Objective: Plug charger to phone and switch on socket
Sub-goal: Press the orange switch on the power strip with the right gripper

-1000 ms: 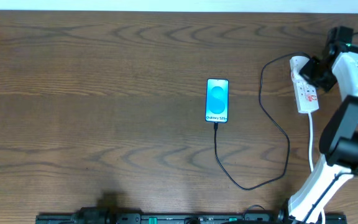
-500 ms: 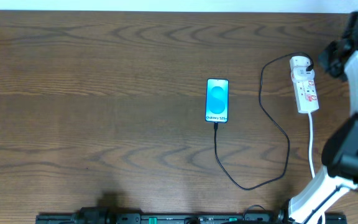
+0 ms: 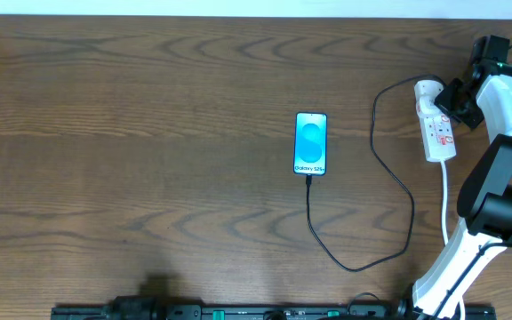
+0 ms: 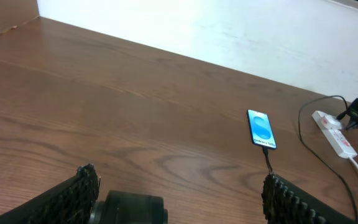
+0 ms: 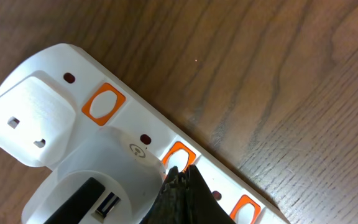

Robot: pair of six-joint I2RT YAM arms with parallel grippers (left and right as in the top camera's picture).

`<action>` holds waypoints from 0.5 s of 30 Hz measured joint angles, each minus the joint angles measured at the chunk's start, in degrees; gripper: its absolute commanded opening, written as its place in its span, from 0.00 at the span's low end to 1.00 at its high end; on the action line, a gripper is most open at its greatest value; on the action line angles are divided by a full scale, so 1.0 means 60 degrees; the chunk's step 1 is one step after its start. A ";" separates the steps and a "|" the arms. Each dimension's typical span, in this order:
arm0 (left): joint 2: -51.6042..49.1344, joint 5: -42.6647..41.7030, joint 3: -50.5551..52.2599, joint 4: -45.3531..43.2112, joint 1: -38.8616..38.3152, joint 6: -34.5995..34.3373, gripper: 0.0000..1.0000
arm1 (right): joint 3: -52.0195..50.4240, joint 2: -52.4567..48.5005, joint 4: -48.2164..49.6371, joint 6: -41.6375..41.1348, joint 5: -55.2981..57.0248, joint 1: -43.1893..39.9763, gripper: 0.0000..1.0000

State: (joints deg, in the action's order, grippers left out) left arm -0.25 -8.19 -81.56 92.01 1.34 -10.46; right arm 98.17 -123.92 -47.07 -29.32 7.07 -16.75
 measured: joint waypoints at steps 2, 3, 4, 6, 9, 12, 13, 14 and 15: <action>0.0000 0.0000 0.0000 0.0000 -0.0004 -0.0004 0.85 | 0.0000 0.0000 -0.0004 0.0000 -0.0004 0.0000 0.01; 0.0000 0.0000 0.0000 0.0000 0.0000 0.0000 0.86 | 0.0000 0.0000 0.0000 0.0000 -0.0025 0.0000 0.01; 0.0000 0.0000 0.0000 0.0000 0.0000 0.0000 0.86 | 0.0000 0.0000 0.0000 0.0000 -0.0051 0.0000 0.01; 0.0000 0.0000 0.0000 0.0000 0.0000 -0.0004 0.86 | 0.0000 -0.0066 0.0004 0.0000 -0.0208 0.0000 0.01; 0.0000 0.0000 0.0000 0.0000 0.0000 0.0000 0.86 | 0.0000 -0.0375 0.0004 0.0004 -0.0342 0.0000 0.01; 0.0000 0.0000 0.0000 0.0000 0.0000 0.0000 0.86 | 0.0113 -0.0532 0.0098 0.0047 -0.0244 -0.0004 0.01; 0.0000 0.0000 0.0000 0.0000 -0.0004 -0.0004 0.86 | 0.0127 -0.0539 0.0091 0.0051 -0.0219 0.0004 0.01; 0.0000 0.0000 0.0000 0.0000 0.0000 0.0000 0.86 | 0.0131 -0.0554 0.0080 0.0084 -0.0215 0.0011 0.01; 0.0000 0.0000 0.0000 0.0000 0.0000 0.0000 0.86 | 0.0149 -0.0557 0.0069 0.0120 -0.0211 0.0011 0.01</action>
State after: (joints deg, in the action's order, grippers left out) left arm -0.25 -8.19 -81.56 92.01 1.34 -10.46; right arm 99.07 -127.26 -46.65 -28.60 5.80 -16.69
